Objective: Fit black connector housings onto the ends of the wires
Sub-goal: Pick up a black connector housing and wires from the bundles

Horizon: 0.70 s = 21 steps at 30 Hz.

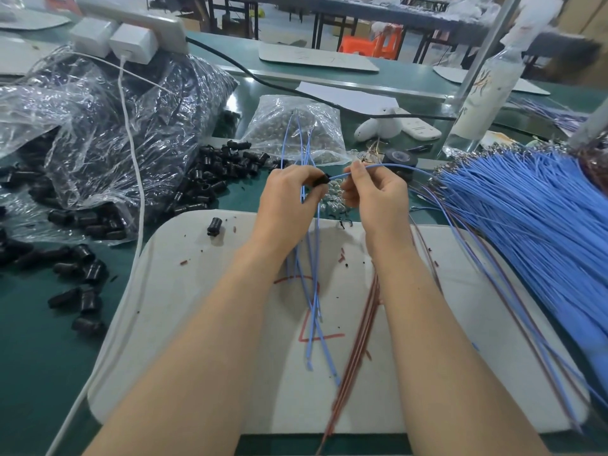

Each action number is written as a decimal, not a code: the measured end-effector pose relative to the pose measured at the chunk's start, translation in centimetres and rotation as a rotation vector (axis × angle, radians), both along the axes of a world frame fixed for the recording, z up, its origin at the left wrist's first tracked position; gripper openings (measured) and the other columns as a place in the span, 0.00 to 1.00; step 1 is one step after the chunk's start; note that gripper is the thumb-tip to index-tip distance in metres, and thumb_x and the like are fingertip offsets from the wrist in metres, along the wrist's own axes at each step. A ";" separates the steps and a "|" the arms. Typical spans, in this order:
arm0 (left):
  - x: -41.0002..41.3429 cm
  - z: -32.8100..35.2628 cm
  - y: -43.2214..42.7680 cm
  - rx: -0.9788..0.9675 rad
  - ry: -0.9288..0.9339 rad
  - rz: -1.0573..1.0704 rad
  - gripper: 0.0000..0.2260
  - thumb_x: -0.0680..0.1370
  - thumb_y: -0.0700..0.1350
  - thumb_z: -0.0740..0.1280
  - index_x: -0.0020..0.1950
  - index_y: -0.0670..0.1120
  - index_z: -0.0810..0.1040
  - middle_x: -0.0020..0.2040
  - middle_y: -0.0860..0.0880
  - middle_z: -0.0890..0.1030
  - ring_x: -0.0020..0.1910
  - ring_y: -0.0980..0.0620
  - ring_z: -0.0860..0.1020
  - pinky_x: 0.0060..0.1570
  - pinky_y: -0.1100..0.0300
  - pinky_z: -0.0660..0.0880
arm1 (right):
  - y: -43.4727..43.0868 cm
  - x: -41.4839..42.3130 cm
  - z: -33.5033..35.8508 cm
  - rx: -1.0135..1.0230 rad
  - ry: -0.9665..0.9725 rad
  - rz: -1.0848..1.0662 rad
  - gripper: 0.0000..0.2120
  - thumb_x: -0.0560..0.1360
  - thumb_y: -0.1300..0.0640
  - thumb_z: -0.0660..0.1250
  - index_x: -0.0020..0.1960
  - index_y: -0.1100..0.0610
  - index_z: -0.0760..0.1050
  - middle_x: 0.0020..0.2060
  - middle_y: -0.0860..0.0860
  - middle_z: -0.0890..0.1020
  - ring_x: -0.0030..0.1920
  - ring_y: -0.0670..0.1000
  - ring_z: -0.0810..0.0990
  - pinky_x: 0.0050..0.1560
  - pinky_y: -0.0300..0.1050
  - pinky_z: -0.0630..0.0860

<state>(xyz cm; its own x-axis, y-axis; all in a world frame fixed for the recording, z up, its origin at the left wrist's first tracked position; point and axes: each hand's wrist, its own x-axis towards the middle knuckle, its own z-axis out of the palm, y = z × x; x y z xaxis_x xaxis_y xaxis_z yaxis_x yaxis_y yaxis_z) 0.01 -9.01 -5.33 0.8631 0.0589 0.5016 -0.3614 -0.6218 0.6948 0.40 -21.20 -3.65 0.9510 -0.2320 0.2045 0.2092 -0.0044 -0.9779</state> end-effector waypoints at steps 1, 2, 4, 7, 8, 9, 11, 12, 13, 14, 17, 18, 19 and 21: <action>0.0 0.1 0.0 -0.033 0.001 -0.006 0.07 0.76 0.42 0.68 0.54 0.44 0.80 0.46 0.54 0.79 0.50 0.54 0.75 0.49 0.71 0.64 | 0.0 0.0 0.0 0.015 0.013 0.000 0.10 0.80 0.59 0.63 0.41 0.61 0.76 0.28 0.48 0.77 0.26 0.40 0.74 0.31 0.33 0.73; -0.1 0.2 0.0 -0.063 0.003 -0.013 0.07 0.76 0.41 0.68 0.53 0.44 0.80 0.45 0.55 0.79 0.47 0.58 0.75 0.48 0.74 0.65 | 0.0 0.0 0.0 0.025 0.021 0.000 0.10 0.80 0.59 0.62 0.40 0.60 0.76 0.28 0.48 0.77 0.26 0.40 0.74 0.32 0.34 0.73; -0.1 0.2 0.0 -0.088 0.008 -0.029 0.06 0.75 0.40 0.69 0.51 0.43 0.80 0.42 0.57 0.78 0.41 0.67 0.74 0.45 0.80 0.65 | 0.1 0.0 0.1 0.038 0.029 0.007 0.11 0.80 0.59 0.62 0.39 0.58 0.76 0.29 0.49 0.77 0.26 0.41 0.74 0.32 0.34 0.73; -0.2 0.3 0.1 -0.068 0.014 -0.046 0.05 0.75 0.38 0.69 0.50 0.43 0.81 0.42 0.57 0.78 0.42 0.68 0.75 0.47 0.79 0.65 | 0.2 0.0 0.1 0.047 0.027 0.020 0.11 0.80 0.59 0.62 0.39 0.57 0.76 0.29 0.49 0.77 0.26 0.41 0.74 0.32 0.34 0.73; -0.2 0.3 0.0 -0.047 0.012 -0.052 0.06 0.75 0.39 0.69 0.51 0.44 0.81 0.43 0.56 0.78 0.45 0.63 0.76 0.49 0.74 0.66 | 0.2 0.0 0.1 0.041 0.022 0.020 0.11 0.80 0.59 0.62 0.39 0.57 0.76 0.29 0.50 0.78 0.26 0.41 0.74 0.32 0.34 0.73; -0.2 0.3 0.0 -0.020 0.011 -0.059 0.06 0.75 0.39 0.69 0.52 0.44 0.81 0.44 0.55 0.79 0.48 0.57 0.76 0.51 0.70 0.67 | 0.2 0.0 0.1 0.028 0.015 0.021 0.10 0.80 0.60 0.63 0.40 0.58 0.76 0.29 0.50 0.78 0.26 0.41 0.74 0.32 0.34 0.73; -0.3 0.2 -0.2 0.030 0.009 -0.067 0.07 0.76 0.40 0.69 0.52 0.44 0.81 0.46 0.52 0.80 0.50 0.50 0.75 0.51 0.66 0.66 | 0.3 0.0 0.0 -0.019 -0.005 0.021 0.10 0.79 0.60 0.63 0.40 0.59 0.76 0.28 0.49 0.77 0.26 0.42 0.73 0.33 0.37 0.73; -0.3 0.2 -0.3 0.046 0.003 -0.066 0.07 0.75 0.40 0.69 0.52 0.44 0.81 0.47 0.51 0.81 0.50 0.50 0.75 0.51 0.66 0.65 | 0.3 0.0 -0.1 -0.055 -0.015 0.019 0.10 0.79 0.59 0.64 0.39 0.58 0.76 0.28 0.48 0.76 0.27 0.42 0.73 0.35 0.40 0.72; -0.3 0.2 -0.4 0.048 0.001 -0.064 0.07 0.75 0.41 0.69 0.52 0.44 0.81 0.47 0.50 0.82 0.50 0.50 0.75 0.50 0.66 0.65 | 0.2 0.0 -0.1 -0.094 -0.019 0.016 0.11 0.79 0.58 0.65 0.38 0.56 0.77 0.27 0.47 0.76 0.28 0.43 0.73 0.37 0.42 0.72; -0.3 0.2 -0.4 0.035 0.002 -0.060 0.07 0.76 0.41 0.69 0.52 0.45 0.81 0.47 0.51 0.82 0.50 0.50 0.75 0.50 0.66 0.65 | 0.2 0.0 -0.2 -0.122 -0.022 0.012 0.11 0.78 0.57 0.65 0.37 0.55 0.77 0.27 0.45 0.76 0.29 0.43 0.72 0.38 0.43 0.71; -0.5 0.4 -0.2 -0.037 0.022 -0.053 0.06 0.76 0.43 0.69 0.52 0.45 0.81 0.44 0.54 0.79 0.50 0.52 0.76 0.50 0.65 0.67 | 0.1 -0.1 -0.1 -0.077 -0.012 -0.019 0.10 0.79 0.54 0.64 0.40 0.51 0.80 0.28 0.42 0.77 0.31 0.41 0.72 0.40 0.42 0.71; -0.5 0.4 -0.3 -0.049 0.021 -0.045 0.06 0.76 0.43 0.68 0.52 0.44 0.81 0.44 0.54 0.79 0.50 0.52 0.76 0.50 0.65 0.68 | 0.1 -0.1 0.0 -0.024 -0.010 -0.020 0.11 0.80 0.53 0.62 0.43 0.50 0.80 0.31 0.42 0.78 0.32 0.40 0.73 0.40 0.40 0.71; -0.5 0.5 -0.3 -0.037 0.010 -0.037 0.06 0.76 0.43 0.68 0.52 0.44 0.81 0.45 0.53 0.80 0.50 0.51 0.76 0.50 0.64 0.68 | 0.2 0.0 0.1 0.027 -0.008 -0.002 0.12 0.81 0.53 0.60 0.45 0.50 0.81 0.35 0.44 0.79 0.34 0.41 0.74 0.40 0.39 0.72; -0.7 0.6 -0.7 0.020 -0.051 -0.031 0.07 0.76 0.43 0.68 0.53 0.44 0.81 0.48 0.50 0.82 0.51 0.49 0.75 0.52 0.63 0.67 | 0.4 -0.1 0.1 0.078 -0.001 0.087 0.13 0.82 0.55 0.57 0.47 0.53 0.81 0.40 0.48 0.82 0.38 0.43 0.78 0.44 0.42 0.76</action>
